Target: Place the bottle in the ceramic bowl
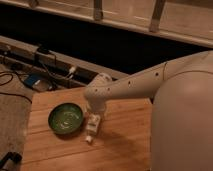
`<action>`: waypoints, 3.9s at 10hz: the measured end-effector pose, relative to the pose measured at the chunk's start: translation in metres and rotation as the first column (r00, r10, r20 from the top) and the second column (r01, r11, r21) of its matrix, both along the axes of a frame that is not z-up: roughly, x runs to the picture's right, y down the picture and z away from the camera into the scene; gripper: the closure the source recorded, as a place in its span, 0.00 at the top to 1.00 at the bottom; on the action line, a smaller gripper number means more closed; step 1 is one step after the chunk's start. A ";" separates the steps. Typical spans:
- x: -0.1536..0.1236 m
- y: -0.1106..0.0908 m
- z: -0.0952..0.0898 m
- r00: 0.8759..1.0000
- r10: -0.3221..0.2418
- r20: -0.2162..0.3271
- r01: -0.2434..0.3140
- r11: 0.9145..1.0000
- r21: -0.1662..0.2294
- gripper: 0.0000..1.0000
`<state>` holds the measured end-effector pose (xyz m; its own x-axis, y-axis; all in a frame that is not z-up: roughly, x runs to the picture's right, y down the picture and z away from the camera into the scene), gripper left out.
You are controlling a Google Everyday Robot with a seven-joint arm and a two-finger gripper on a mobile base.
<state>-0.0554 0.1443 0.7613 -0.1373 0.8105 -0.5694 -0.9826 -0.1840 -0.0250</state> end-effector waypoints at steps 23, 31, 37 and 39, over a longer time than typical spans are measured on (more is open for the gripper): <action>-0.021 0.058 0.059 1.000 -0.007 -0.016 0.005 0.985 -0.174 0.39; 0.012 0.027 0.041 0.997 0.049 -0.068 -0.055 0.994 -0.092 0.00; -0.043 -0.036 0.016 0.998 -0.053 0.018 0.052 0.998 0.038 0.00; -0.076 -0.046 0.020 0.991 -0.107 0.075 0.103 0.993 0.054 0.00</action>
<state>-0.1314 0.0986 0.7817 -0.0069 0.8457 -0.5337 -0.9911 -0.0766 -0.1085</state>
